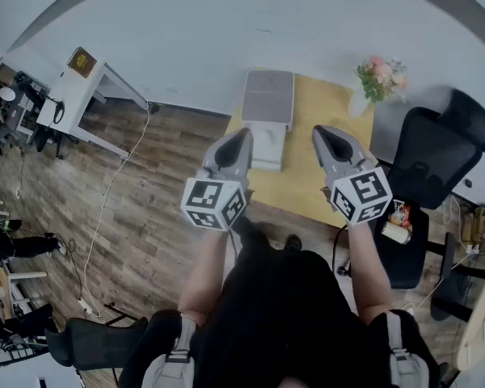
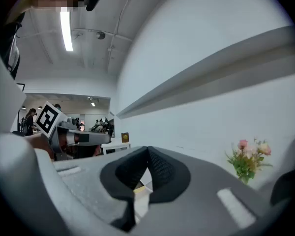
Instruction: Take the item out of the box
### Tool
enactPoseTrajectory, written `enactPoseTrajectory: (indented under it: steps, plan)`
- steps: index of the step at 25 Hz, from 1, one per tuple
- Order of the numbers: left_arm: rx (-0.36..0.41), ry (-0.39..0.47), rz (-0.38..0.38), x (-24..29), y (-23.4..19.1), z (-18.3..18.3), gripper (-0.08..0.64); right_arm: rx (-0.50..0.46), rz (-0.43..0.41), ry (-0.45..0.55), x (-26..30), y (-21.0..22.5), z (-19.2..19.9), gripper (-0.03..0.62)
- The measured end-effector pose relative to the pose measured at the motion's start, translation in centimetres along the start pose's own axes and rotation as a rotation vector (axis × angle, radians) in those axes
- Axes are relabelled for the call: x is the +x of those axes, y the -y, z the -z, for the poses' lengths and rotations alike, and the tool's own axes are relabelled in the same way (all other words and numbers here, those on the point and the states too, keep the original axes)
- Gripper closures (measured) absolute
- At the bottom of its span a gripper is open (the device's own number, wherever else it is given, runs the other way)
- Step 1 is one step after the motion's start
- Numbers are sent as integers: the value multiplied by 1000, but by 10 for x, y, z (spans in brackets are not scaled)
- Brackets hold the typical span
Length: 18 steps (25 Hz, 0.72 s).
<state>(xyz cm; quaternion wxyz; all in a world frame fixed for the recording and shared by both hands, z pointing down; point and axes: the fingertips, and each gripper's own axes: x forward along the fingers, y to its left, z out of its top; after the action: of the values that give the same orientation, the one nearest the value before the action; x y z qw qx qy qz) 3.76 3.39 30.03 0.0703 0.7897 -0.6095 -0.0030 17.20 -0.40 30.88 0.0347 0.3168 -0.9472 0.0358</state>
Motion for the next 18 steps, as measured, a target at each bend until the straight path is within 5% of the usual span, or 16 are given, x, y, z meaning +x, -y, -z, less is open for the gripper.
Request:
enactPoseTrajectory:
  steps: [18]
  plan:
    - [-8,-52,32,-17,14,22,549,58,-12,29,-29,-17,6,591]
